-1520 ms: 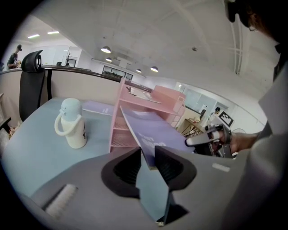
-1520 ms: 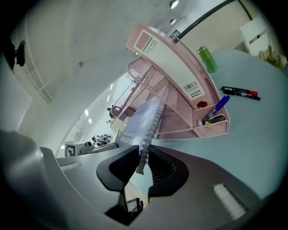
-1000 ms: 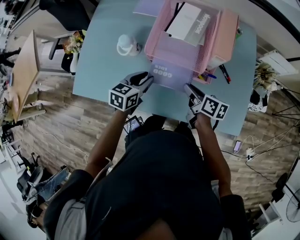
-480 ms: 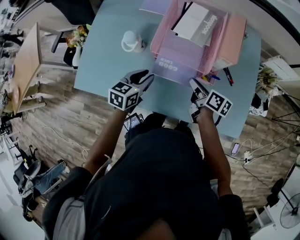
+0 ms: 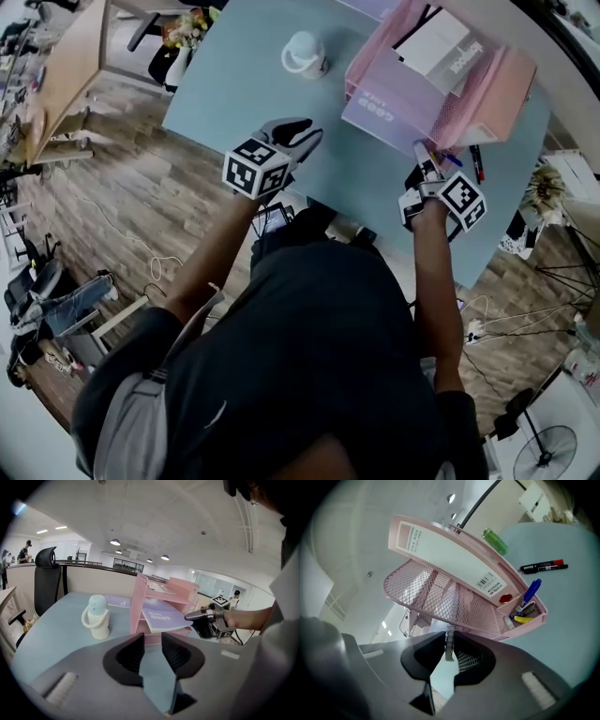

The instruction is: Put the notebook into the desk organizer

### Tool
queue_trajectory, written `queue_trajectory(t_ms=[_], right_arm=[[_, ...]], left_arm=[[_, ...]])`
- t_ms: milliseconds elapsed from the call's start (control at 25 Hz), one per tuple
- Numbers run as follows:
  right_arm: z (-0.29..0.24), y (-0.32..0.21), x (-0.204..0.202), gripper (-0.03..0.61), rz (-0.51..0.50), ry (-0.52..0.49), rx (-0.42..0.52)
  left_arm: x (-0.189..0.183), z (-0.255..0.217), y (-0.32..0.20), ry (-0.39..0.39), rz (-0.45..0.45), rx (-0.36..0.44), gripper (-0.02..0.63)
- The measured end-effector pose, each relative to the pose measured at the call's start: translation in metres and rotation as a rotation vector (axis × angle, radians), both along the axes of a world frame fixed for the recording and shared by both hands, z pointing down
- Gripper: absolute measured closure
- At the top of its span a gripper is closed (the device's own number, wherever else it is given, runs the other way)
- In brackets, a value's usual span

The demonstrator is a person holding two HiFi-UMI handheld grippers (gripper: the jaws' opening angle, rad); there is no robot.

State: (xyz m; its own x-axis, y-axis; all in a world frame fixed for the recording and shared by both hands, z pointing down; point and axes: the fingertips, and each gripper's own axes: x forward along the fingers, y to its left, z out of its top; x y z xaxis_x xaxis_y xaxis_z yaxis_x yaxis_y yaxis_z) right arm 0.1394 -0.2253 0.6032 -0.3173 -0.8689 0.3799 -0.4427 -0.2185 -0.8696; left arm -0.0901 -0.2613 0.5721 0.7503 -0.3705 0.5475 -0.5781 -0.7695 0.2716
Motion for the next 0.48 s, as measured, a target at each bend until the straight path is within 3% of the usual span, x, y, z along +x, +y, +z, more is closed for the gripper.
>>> queue_trajectory(t_ms=[200,360,480], right_arm=[[-0.003,-0.004,0.005,0.518,0.038,0.0,0.004],[-0.008,0.001,0.002,0.511,0.007,0.035,0.024],[-0.014,0.01,-0.001,0.434,-0.028,0.101,0.029]], left_arm=[[-0.016,-0.008,0.007,0.011,-0.03,0.017,0.454],[-0.028,-0.014,0.014,0.018,-0.052,0.035,0.454],[-0.037,-0.021,0.019,0.025,-0.064,0.053,0.454]])
